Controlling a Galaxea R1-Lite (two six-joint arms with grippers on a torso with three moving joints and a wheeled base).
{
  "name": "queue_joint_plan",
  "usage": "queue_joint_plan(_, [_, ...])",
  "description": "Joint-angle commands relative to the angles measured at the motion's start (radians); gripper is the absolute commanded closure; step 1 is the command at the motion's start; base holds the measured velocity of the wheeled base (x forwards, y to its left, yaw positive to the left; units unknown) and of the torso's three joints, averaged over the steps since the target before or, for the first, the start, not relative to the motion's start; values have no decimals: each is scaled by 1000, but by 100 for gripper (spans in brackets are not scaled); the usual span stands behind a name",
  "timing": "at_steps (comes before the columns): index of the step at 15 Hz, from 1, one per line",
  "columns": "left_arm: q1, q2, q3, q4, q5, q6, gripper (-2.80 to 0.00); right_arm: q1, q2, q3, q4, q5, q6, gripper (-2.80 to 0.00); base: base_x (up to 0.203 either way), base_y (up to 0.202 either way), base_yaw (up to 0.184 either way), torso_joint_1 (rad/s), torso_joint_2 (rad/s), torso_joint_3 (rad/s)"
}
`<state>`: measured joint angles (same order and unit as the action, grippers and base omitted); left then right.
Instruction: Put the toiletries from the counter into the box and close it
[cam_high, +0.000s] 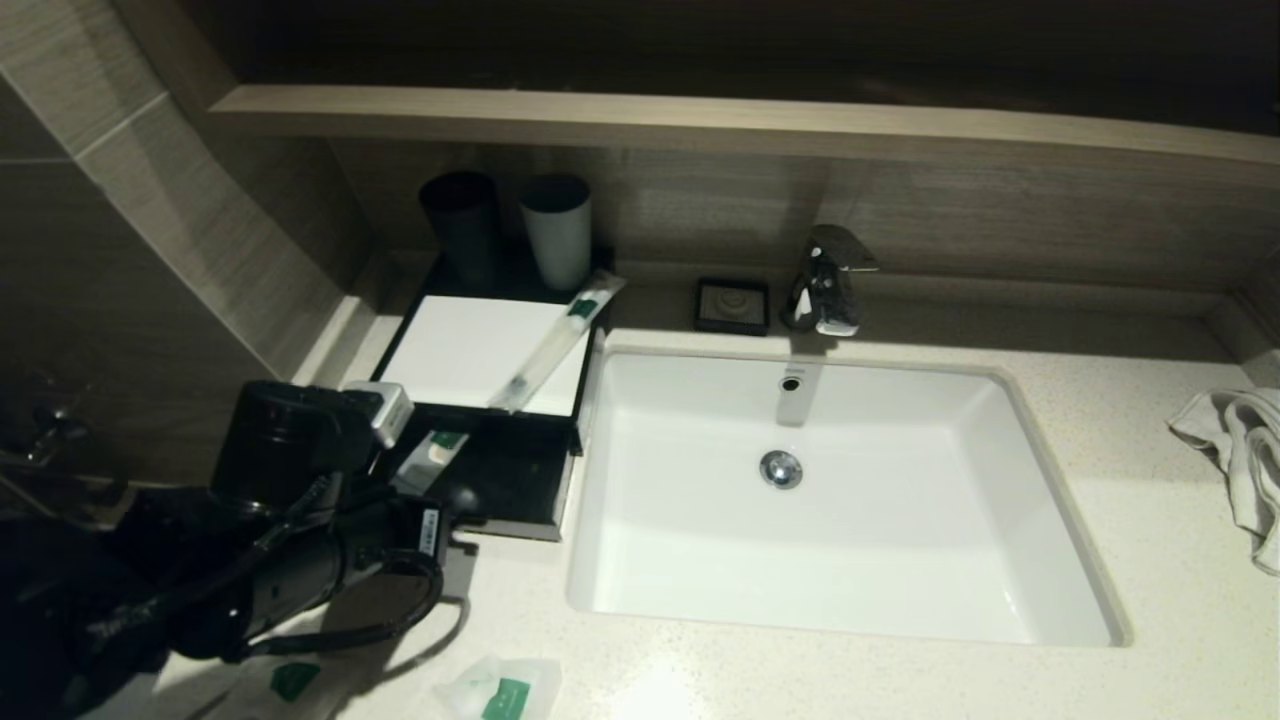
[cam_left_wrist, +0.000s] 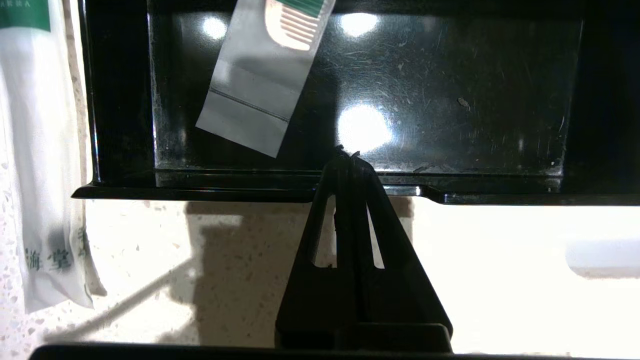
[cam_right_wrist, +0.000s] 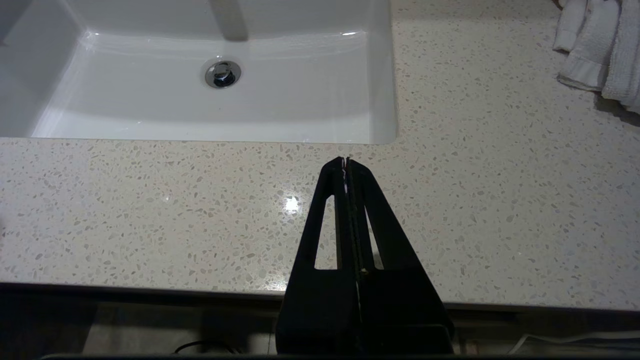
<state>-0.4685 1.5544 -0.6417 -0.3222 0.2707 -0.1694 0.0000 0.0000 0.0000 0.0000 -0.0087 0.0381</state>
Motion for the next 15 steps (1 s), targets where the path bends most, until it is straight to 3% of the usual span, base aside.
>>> queue_joint_plan(1, [-1,-23,-9,37,1,-1,0,0,0,0,0,-1,0,0,0,0,0,0,0,0])
queue_joint_plan(10, [-15,-70,-37,198,-15,3,0,0,0,0,0,-1,0,0,0,0,0,0,0,0])
queue_joint_plan(15, [-15,-123,-68,304,-75,4,0,0,0,0,0,-1,0,0,0,0,0,0,0,0])
